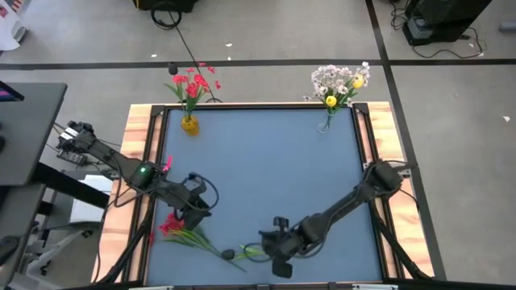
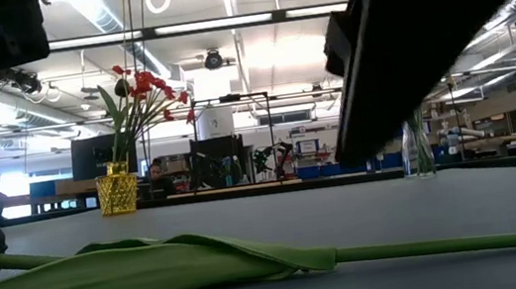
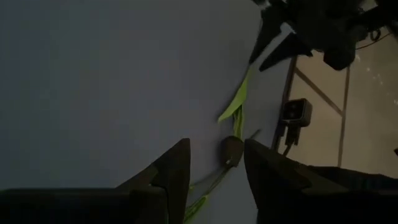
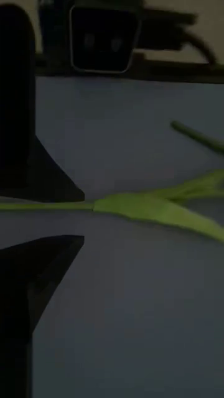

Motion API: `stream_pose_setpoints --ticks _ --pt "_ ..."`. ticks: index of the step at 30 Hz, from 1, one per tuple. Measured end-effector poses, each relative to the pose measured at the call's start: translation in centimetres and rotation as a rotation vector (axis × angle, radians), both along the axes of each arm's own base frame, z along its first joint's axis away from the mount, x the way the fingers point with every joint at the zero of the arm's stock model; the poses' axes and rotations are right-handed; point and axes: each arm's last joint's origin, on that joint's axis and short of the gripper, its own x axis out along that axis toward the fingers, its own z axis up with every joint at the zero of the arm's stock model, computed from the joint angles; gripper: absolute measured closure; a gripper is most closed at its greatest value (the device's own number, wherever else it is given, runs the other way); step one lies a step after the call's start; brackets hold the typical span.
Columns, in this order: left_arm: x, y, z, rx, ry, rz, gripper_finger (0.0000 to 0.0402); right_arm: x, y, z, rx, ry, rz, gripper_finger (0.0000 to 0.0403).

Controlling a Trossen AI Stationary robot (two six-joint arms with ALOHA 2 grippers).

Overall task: Sort flowers into vase by color
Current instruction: Put the black tulip into the yellow vase

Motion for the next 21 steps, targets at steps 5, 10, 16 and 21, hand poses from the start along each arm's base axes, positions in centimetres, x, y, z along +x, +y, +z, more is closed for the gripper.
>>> stream_pose_setpoints --ticks 5,10,16,21 --pt "-0.2 0.1 -0.2 0.014 0.025 0.0 0.0246 0.4 1.3 -2.0 -0.097 0.004 0.087 0.0297" --pt "-0.3 0.1 -0.3 0.02 0.036 0.0 0.0246 0.5 1.6 -3.4 -0.116 0.039 0.117 0.0298" --pt "-0.3 0.2 -0.3 0.02 0.037 0.002 0.0246 0.4 1.3 -3.5 -0.138 0.064 0.114 0.0372" --pt "-0.1 0.2 0.1 -0.043 0.01 0.073 0.0246 -0.1 0.4 -2.4 -0.136 0.086 -0.023 0.0396"
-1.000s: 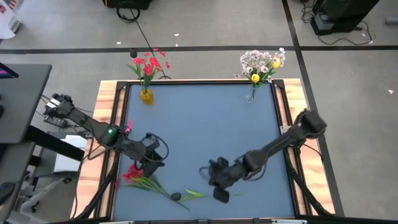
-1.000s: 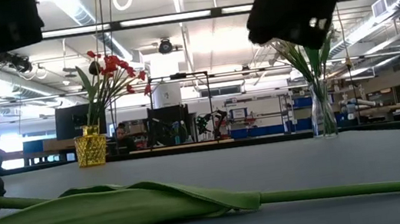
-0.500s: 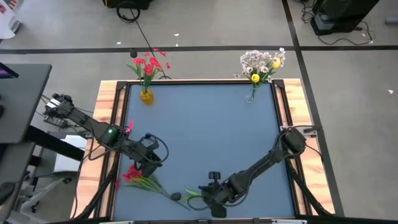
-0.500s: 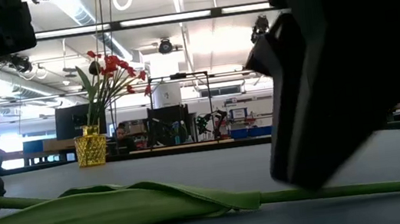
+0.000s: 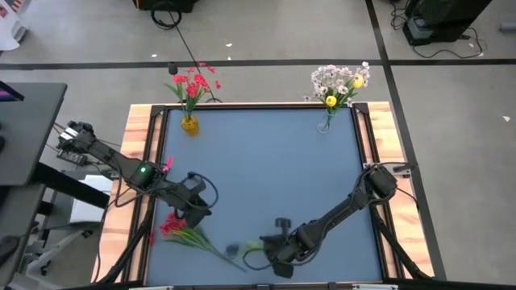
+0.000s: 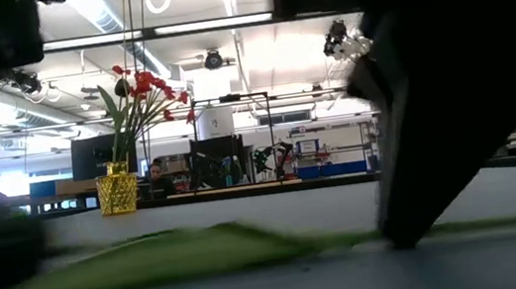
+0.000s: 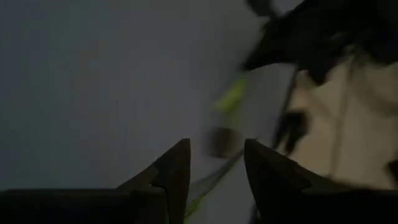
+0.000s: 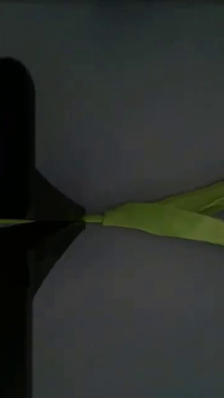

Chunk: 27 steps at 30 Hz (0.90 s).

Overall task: Sort flowers into vase by color
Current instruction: Put the black tulip into the yellow vase

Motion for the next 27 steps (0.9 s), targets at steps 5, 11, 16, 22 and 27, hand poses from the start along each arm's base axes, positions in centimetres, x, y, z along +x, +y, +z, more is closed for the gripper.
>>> stream_pose_setpoints --ticks 5,11,16,22,27 --pt "-1.0 0.7 4.0 0.03 -0.311 0.12 0.0246 -1.5 -2.3 6.4 -0.074 -0.237 -0.443 0.0399" --pt "-2.2 2.2 6.3 0.304 -0.504 0.222 0.0246 -3.7 -5.2 14.2 -0.107 -0.601 -0.689 0.04" --pt "-0.9 2.1 7.9 0.446 -0.662 0.224 0.0246 -4.4 -7.2 19.1 -0.158 -0.817 -0.729 0.0401" --pt "1.2 2.9 9.9 0.603 -0.869 0.225 0.0246 -3.7 -9.2 23.2 -0.189 -0.981 -0.723 0.0402" --pt "2.7 4.0 10.7 0.635 -1.028 0.124 0.0243 -2.5 -10.2 24.3 -0.226 -1.016 -0.59 0.0402"
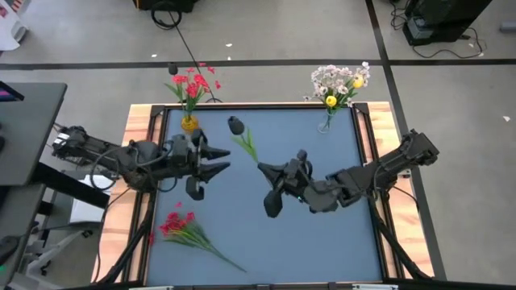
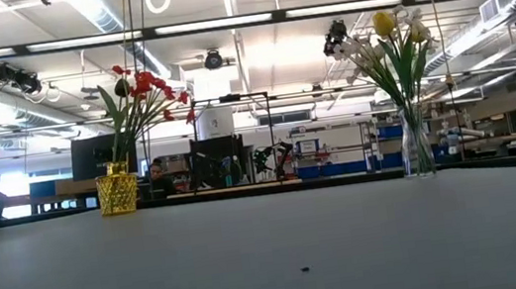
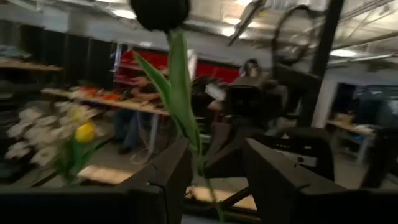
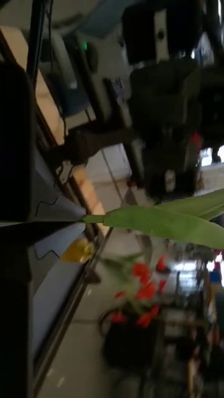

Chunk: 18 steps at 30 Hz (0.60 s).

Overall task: Sort flowers into vase by color
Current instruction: Put the black tulip into the yellow vase

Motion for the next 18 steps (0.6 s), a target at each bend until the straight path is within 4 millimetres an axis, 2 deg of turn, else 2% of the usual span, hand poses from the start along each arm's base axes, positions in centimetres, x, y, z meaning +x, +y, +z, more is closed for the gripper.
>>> stream_pose_setpoints --ticks 4,13,18 --pt "0.9 0.9 -0.1 -0.028 -0.021 0.02 0.0228 0.6 -1.0 0.4 -0.029 -0.001 0.059 0.0402" --pt "2.4 2.2 -1.0 -0.044 0.004 0.025 0.0151 1.6 -3.0 1.0 -0.05 -0.029 0.109 0.0402" --pt "2.8 3.2 -0.7 -0.047 -0.055 0.065 0.0161 2.0 -4.2 1.0 -0.068 -0.013 0.136 0.0402"
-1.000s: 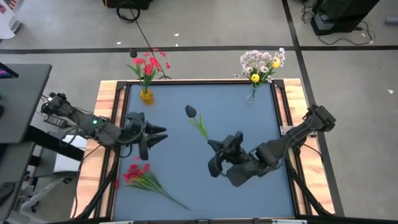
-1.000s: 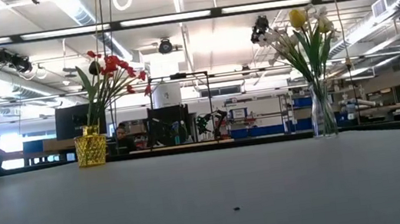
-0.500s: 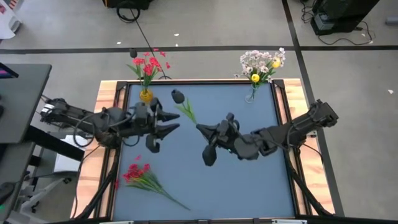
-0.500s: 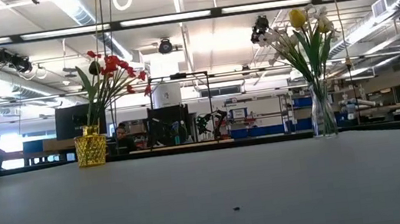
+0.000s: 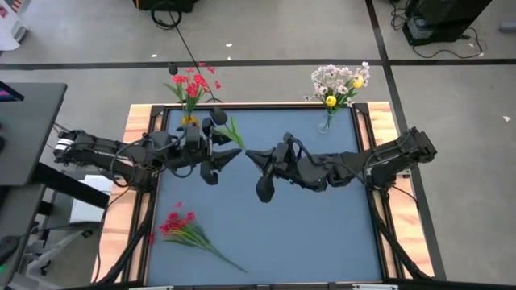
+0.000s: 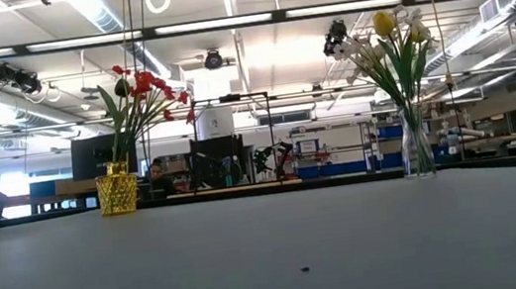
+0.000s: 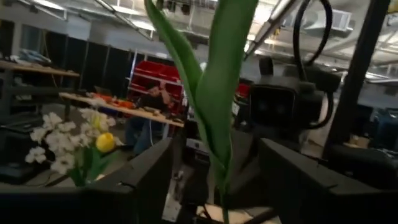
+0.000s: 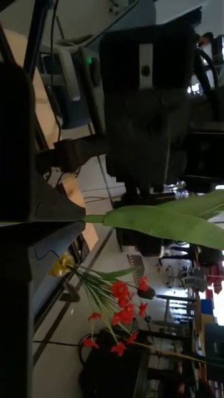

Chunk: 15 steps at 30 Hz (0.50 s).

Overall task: Sort flowers into vase by color
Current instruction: Put the black tulip into the yellow vase

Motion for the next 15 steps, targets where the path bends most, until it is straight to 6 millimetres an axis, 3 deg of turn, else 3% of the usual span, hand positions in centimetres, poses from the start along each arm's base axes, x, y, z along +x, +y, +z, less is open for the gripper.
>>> stream_pose_setpoints --ticks 5,9,12,15 --pt "0.2 1.3 -0.1 -0.01 0.001 0.02 0.0219 0.2 -0.7 -0.1 -0.002 0.013 0.019 0.0402" --pt "0.2 1.6 0.0 0.001 0.0 0.003 0.0294 0.4 -1.2 -0.2 -0.021 0.034 0.046 0.0399" --pt "0.2 1.8 -0.1 0.058 0.017 0.005 0.0367 0.5 -1.8 -0.6 0.005 0.062 0.048 0.0374" --pt "-0.1 1.9 -0.4 0.185 0.088 0.032 0.0387 0.3 -2.6 -1.4 0.071 0.13 0.038 0.033"
